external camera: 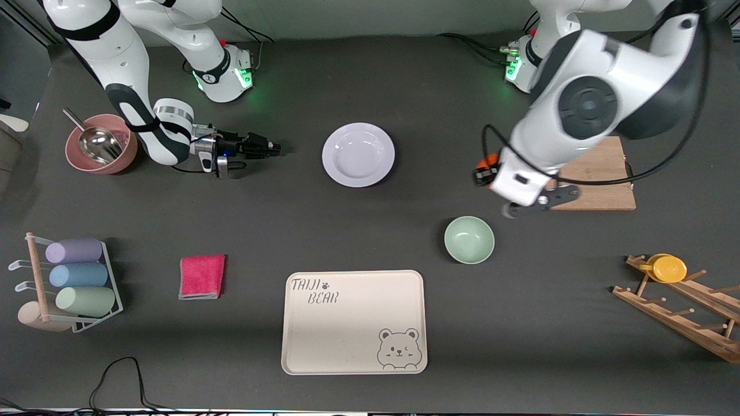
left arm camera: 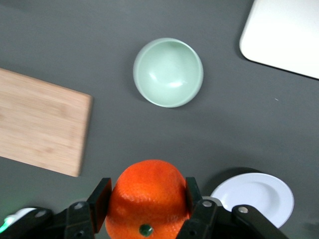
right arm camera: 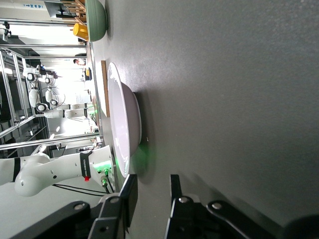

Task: Place orange and plate with both arms
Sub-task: 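Carry the orange with the left gripper over the white plate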

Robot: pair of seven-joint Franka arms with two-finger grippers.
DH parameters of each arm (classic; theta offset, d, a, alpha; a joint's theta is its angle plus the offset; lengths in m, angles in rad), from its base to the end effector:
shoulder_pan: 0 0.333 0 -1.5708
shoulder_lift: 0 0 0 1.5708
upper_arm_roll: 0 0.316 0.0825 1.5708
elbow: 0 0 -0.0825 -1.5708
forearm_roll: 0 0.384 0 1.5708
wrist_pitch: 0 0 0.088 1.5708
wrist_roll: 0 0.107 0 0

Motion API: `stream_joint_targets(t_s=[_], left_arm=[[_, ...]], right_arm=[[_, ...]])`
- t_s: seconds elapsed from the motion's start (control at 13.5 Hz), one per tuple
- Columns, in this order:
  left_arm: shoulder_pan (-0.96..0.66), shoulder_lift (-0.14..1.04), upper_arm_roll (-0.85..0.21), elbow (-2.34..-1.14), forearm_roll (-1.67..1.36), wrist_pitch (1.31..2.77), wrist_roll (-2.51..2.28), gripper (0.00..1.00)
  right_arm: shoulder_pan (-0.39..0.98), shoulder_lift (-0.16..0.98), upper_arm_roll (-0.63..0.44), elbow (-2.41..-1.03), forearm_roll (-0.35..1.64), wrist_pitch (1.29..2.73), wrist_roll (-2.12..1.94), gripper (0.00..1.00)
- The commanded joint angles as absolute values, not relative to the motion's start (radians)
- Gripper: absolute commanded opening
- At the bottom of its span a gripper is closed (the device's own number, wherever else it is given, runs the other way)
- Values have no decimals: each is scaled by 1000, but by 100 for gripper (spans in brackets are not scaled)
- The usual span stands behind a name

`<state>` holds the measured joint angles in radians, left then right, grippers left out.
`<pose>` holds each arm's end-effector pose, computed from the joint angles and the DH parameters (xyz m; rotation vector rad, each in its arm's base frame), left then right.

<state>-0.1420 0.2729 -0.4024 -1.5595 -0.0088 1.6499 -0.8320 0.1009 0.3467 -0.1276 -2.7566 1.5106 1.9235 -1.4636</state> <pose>0.5432 -0.3011 0.4865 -3.0797 -0.4558 0.3083 0.2842 0.0544 0.0999 -1.9690 0.0385 0.0605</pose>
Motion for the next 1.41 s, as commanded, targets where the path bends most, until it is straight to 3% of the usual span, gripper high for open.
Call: stream_joint_targets(t_s=[0.0, 0.74, 1.04, 1.33], left_arm=[[-239, 340, -400, -1513, -2, 1699, -981, 0], [-609, 583, -399, -1574, 66, 2043, -1374, 0], [-650, 600, -397, -1673, 72, 2187, -1381, 0], [-676, 661, -396, -1687, 162, 2249, -1486, 0]], right_arm=[[110, 370, -132, -2752, 1536, 1916, -1509, 33], [110, 370, -133, -2747, 1536, 1916, -1511, 34], [110, 371, -132, -2747, 1536, 1916, -1509, 34], [110, 377, -132, -2746, 1536, 1916, -1509, 34]])
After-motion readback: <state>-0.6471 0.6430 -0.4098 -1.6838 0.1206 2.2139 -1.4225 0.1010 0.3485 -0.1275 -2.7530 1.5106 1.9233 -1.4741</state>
